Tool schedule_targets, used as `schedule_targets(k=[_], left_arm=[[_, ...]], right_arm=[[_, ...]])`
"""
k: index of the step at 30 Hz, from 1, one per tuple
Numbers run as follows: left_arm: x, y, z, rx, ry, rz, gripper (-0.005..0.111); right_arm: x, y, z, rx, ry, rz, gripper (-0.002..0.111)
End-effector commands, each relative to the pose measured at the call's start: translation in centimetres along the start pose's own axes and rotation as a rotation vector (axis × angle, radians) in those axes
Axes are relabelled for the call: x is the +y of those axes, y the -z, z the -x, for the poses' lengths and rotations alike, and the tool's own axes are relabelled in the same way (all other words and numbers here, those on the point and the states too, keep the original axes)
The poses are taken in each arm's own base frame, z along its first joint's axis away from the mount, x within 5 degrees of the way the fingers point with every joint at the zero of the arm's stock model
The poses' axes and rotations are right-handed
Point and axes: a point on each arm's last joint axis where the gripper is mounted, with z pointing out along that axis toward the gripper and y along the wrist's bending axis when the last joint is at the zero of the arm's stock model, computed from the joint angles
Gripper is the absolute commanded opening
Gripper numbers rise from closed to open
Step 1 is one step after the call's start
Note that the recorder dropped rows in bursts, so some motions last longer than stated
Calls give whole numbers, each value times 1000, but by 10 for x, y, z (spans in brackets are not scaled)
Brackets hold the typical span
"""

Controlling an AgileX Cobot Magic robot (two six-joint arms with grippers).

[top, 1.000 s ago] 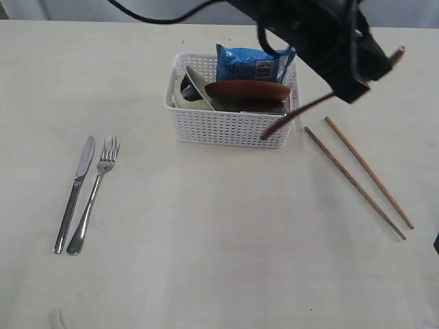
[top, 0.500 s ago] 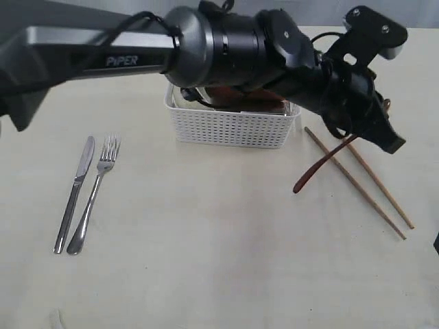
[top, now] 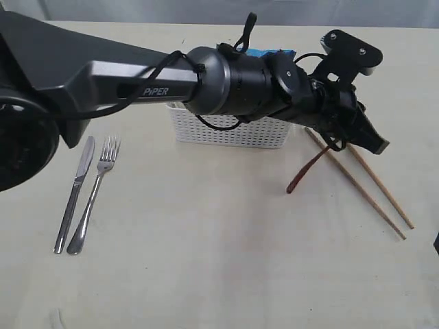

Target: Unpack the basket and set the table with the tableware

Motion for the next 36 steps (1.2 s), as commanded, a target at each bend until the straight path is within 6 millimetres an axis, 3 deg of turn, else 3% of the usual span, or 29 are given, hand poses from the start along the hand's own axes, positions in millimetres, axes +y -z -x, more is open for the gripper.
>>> schedule_targets(k=[1,7,12,15,19,25,29,32,34,36], left_arm=[[-3,-2,-5,14,6,-10,41],[-9,15,15,-21,-5,-39,42],[-11,52,51,-91,-30,-44,42],[2,75,65,-80,-95,5,42],[27,97,61,98,-156,111,42],[76,126,33,492,-144,519,42],[82,136,26,613,-146,548,42],[79,149,34,599,-122,557,41],[75,163,45,551,-96,569,37],[71,181,57,495,-75,579,25]], right_arm=[[-1,0,-1,-4,5,-10,-1],[-1,0,-1,-4,5,-10,-1],[-1,0,-1,-4,5,-10,-1],[-1,0,-1,-4,5,-10,-1],[-1,0,-1,-4,5,-10,-1],[-1,0,-1,-4,5,-10,-1],[-1,0,-1,-4,5,-10,-1],[-1,0,-1,-4,5,-10,-1],[-1,0,-1,-4,5,-10,-1],[-1,0,-1,-4,5,-10,-1]])
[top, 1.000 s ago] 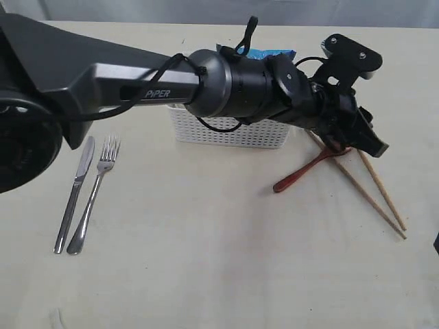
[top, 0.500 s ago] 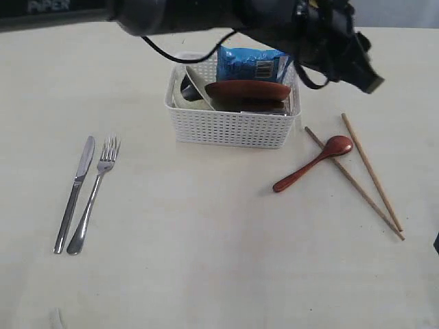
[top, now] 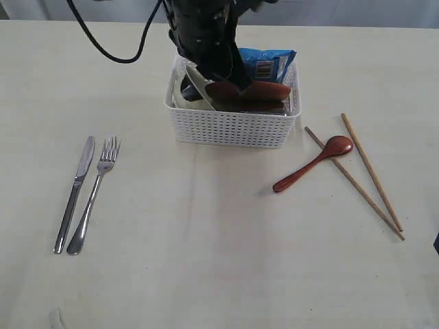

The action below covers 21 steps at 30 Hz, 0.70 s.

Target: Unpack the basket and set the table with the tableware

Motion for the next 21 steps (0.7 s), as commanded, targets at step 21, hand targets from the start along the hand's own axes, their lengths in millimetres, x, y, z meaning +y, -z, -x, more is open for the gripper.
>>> schedule_targets(k=[21], left_arm=[[46,211,-173,-671,392,-83,0]], right_arm=[[-1,0,-1,-4,5,-10,-1]])
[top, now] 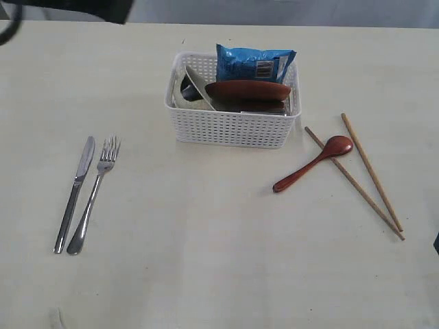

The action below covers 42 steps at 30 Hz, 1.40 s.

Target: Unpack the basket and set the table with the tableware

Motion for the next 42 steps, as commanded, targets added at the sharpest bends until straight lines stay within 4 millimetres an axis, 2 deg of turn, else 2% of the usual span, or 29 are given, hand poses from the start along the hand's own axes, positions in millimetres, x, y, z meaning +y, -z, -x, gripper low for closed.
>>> schedule_targets(k=[1,4,10,19,29,42], left_arm=[[10,47,-19,-195,77,-57,0],[16,73,-38,-299,104,-92,0],[29,109,-74,-390,138,-94,0],[44,152,-95,-537,177,-91,0],[50,173,-106,-623,200,-96,0],[51,174,-107,-625,200,-97,0]], right_arm=[[-1,0,-1,-4,5,-10,-1],[-1,0,-1,-4,5,-10,-1],[-1,0,-1,-4,5,-10,-1],[-1,0,-1,-4,5,-10,-1],[-1,0,-1,-4,5,-10,-1],[-1,0,-1,-4,5,-10,-1]])
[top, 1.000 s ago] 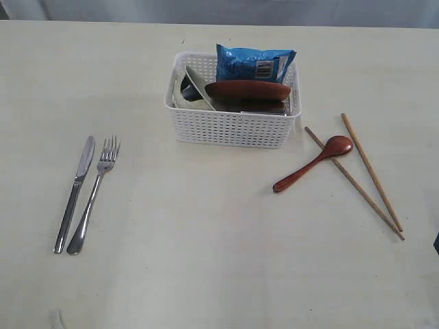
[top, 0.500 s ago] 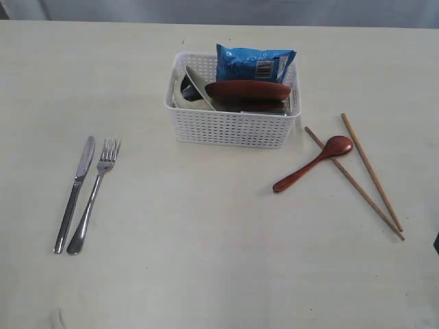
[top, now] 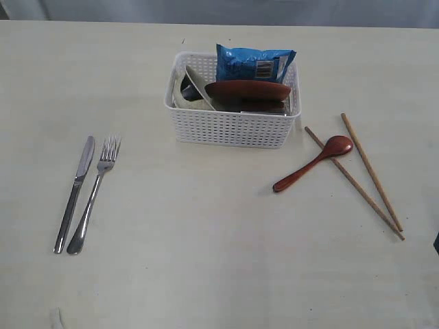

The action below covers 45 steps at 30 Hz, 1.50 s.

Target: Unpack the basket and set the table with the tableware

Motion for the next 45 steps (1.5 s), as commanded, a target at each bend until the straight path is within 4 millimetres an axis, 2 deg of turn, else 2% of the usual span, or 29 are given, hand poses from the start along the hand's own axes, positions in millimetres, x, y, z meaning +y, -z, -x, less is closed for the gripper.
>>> schedule_targets(k=[1,19,24,31,33,34,35,36,37,38,39,41,45], left_arm=[[0,1,-1,0,4,-6,0],[0,1,-1,2,4,-5,0],[-4,-6,-10,-2,10,-38,0],[-19,-24,-50,-170,-125,-187,0],[-23,-27,-67,-236,-140,-234,0],[-25,-29,-87,-277,-162,-265,0],[-25,-30,-98,-273,-167,-274,0],[-24,-32,-119,-229,-173,-278,0],[-23,-32,-127,-208,-175,-277,0],[-22,-33,-146,-163,-199,-278,0],[-21,-33,-153,-148,-212,-278,0],[-19,-33,-182,-79,-236,-280,0],[-14,-32,-191,6,-104,-243,0]], right_arm=[[-1,0,-1,-4,5,-10,-1],[-1,0,-1,-4,5,-10,-1],[-1,0,-1,-4,5,-10,-1],[-1,0,-1,-4,5,-10,-1],[-1,0,-1,-4,5,-10,-1],[-1,0,-1,-4,5,-10,-1],[-1,0,-1,-4,5,-10,-1],[-1,0,-1,-4,5,-10,-1],[-1,0,-1,-4,5,-10,-1],[-1,0,-1,-4,5,-10,-1],[-1,0,-1,-4,5,-10,-1],[-1,0,-1,-4,5,-10,-1],[-1,0,-1,-4,5,-10,-1]])
